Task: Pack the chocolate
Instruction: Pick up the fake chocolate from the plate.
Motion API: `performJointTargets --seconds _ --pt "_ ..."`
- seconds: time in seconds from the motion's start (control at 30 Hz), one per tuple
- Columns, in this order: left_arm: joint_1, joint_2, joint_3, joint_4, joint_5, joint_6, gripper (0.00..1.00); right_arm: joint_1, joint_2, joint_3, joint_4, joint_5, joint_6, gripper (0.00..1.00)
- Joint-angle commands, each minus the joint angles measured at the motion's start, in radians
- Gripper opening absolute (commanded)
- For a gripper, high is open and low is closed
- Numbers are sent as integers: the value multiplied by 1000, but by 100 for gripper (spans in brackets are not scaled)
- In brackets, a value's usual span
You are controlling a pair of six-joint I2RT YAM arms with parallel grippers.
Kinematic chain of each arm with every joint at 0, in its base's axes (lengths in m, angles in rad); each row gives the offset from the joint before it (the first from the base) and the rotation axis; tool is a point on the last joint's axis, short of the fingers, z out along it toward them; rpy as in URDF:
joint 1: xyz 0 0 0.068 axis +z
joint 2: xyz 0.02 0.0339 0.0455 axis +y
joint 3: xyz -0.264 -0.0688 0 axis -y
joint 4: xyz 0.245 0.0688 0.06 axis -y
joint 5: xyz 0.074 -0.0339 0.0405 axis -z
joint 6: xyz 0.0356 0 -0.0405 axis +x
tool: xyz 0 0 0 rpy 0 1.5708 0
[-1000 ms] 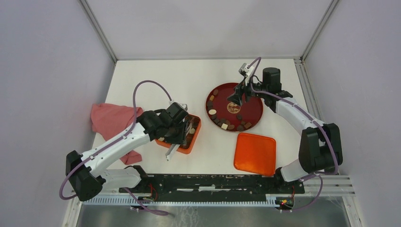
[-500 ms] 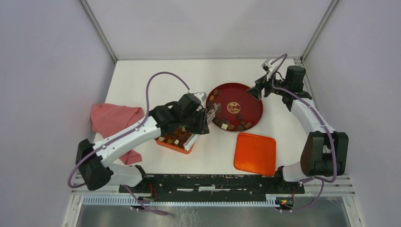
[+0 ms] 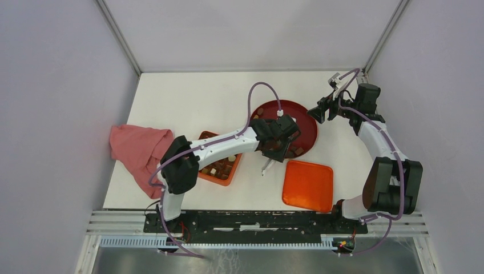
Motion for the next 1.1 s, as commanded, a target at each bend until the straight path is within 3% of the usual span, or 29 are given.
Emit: performJointTargets --seconds 0.0,0.4,1.07 --pt "-8 40 114 -68 -68 47 43 -7 -5 -1 17 -45 -4 75" --pt "-15 128 196 -113 -85 77 49 -15 9 -3 21 -70 4 74" --pt "-24 155 199 -116 -51 85 49 -18 8 -6 27 -79 11 74"
